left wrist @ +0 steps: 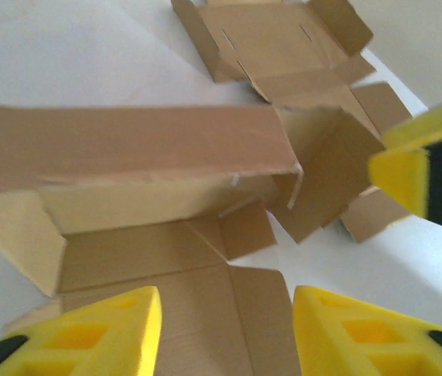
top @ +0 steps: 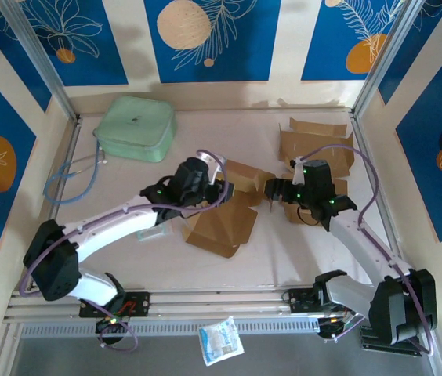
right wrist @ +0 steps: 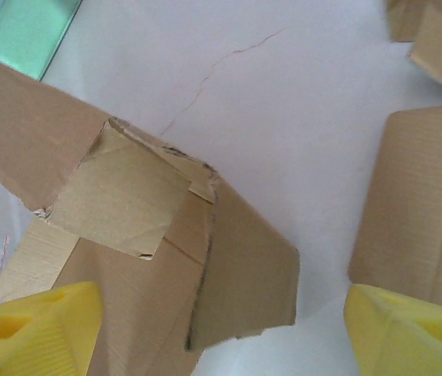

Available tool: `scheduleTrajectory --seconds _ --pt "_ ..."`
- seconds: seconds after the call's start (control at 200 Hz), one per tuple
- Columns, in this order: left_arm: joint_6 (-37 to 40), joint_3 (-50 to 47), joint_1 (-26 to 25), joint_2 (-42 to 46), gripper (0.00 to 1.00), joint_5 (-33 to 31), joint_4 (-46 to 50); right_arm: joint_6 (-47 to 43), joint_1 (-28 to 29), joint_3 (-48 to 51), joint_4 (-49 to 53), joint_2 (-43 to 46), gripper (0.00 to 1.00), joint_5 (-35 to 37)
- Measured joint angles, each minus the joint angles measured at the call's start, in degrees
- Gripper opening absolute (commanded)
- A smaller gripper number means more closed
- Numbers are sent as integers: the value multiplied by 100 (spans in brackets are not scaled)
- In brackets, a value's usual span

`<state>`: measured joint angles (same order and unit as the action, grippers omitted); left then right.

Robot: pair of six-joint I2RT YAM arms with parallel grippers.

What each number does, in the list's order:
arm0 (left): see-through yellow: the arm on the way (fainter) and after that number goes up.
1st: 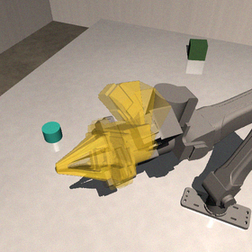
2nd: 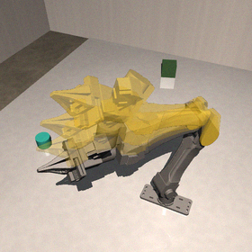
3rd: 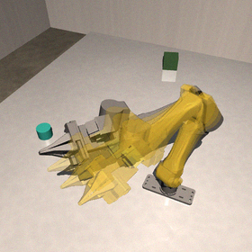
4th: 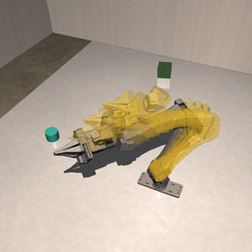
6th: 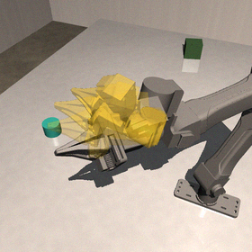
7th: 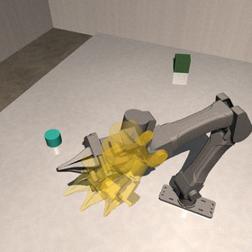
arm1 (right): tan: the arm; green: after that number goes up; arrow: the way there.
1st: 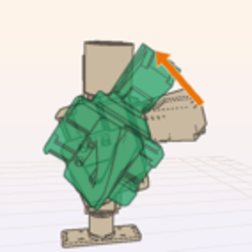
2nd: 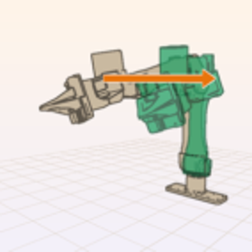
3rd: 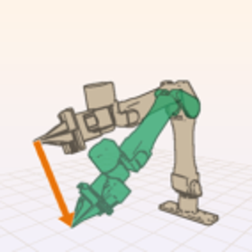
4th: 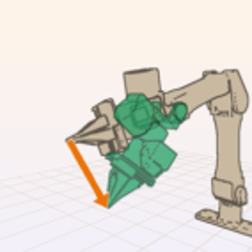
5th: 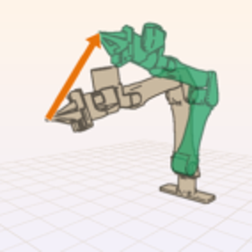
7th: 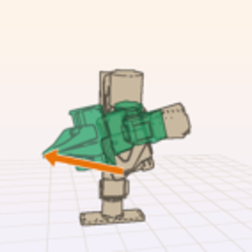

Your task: Fold the paper box

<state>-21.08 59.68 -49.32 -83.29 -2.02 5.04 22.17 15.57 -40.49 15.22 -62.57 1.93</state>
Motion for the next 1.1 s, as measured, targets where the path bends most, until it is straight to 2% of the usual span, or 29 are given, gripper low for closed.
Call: scheduleTrajectory --seconds 0.175,0.325,0.605,0.795,1.1 --pt "35 -44 -328 -761 14 42 -68 195 400 22 -267 -584 55 426" --pt "46 -181 -358 -1255 0 245 -101 378 673 164 -479 -817 49 861" --pt "378 -323 -358 -1784 0 680 -225 579 1036 275 -612 -1244 28 1416" --pt "726 -391 -365 -2122 0 761 -431 586 1110 269 -662 -1241 23 1600" --pt "1259 -470 -363 -2413 0 949 -1283 527 1113 192 -599 -1241 15 1676"
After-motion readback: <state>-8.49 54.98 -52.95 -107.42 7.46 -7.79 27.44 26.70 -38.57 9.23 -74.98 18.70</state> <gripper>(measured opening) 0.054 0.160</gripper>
